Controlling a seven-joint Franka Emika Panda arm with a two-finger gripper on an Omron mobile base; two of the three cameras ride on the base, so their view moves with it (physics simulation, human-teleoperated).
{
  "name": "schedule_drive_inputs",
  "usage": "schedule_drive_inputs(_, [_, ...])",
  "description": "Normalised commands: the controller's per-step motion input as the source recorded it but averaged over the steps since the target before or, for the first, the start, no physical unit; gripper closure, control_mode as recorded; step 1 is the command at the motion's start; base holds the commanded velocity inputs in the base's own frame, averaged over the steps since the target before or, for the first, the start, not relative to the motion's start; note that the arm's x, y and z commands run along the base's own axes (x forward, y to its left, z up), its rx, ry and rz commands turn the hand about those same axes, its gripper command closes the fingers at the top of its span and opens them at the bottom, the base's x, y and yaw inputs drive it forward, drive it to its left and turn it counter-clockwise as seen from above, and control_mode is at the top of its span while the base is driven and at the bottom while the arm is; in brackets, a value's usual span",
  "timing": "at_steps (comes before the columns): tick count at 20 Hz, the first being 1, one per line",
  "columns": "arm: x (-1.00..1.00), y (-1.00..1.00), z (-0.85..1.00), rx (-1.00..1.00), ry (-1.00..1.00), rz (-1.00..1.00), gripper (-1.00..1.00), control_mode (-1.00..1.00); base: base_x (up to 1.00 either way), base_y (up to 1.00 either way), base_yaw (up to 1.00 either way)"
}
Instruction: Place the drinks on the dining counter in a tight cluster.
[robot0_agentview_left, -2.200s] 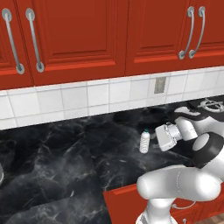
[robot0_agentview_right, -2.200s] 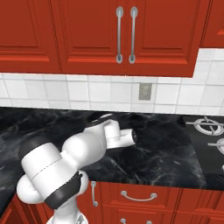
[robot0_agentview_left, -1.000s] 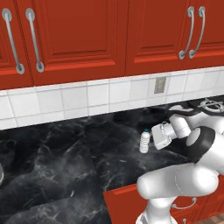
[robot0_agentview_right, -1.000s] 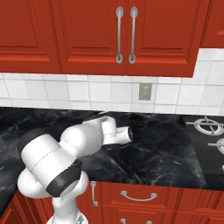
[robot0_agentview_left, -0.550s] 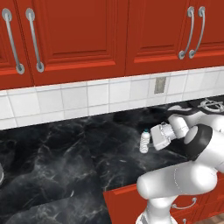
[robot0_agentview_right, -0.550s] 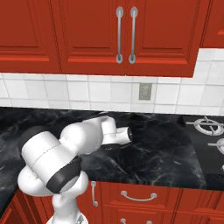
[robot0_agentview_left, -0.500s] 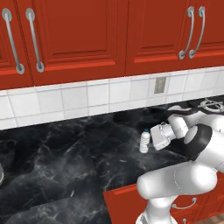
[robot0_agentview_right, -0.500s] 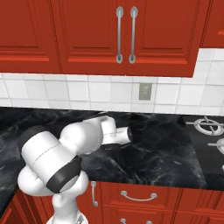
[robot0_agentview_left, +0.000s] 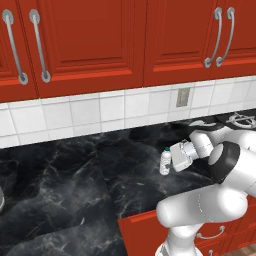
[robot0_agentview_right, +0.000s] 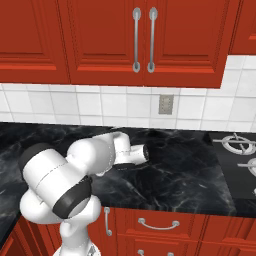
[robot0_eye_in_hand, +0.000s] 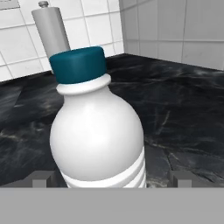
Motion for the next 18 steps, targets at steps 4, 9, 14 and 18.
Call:
schedule_drive_inputs(4, [0.00,0.00,0.00,0.00,0.00,0.00,-1.00,-1.00,0.00,0.00,0.00])
schedule_drive_inputs(9, [0.00,0.00,0.00,0.00,0.00,0.00,1.00,-1.00,0.00,0.00,0.00])
schedule_drive_inputs(14, [0.00,0.00,0.00,0.00,0.00,0.00,1.00,-1.00,0.00,0.00,0.00])
schedule_drive_inputs(18, [-0.02,0.00,0.00,0.00,0.00,0.00,1.00,-1.00,0.00,0.00,0.00])
